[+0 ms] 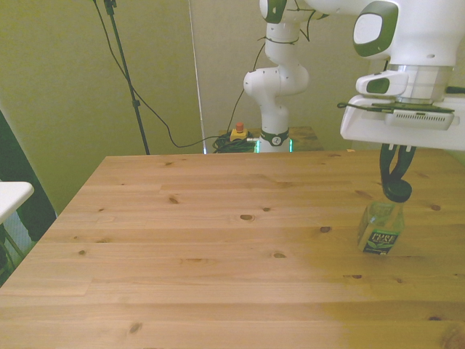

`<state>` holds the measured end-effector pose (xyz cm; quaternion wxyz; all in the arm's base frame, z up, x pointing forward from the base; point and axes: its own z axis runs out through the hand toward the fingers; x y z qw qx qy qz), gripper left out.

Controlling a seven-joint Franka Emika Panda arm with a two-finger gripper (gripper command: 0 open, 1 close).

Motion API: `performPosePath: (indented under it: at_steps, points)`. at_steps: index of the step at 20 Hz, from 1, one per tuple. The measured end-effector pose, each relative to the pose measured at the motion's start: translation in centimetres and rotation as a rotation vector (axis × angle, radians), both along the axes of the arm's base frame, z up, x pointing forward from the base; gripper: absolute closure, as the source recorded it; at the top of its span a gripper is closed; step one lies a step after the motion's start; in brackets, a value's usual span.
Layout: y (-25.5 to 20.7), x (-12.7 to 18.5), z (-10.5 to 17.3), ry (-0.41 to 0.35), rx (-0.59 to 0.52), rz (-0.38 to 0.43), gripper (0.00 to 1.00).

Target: Knock down the bottle

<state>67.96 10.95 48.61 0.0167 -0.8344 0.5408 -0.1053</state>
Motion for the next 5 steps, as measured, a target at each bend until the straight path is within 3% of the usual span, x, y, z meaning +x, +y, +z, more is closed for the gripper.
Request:
performPosePath:
  at_steps: [5]
  points:
    - [0.4,3.5,-2.0,-0.003,-0.010,-0.015,1.00]
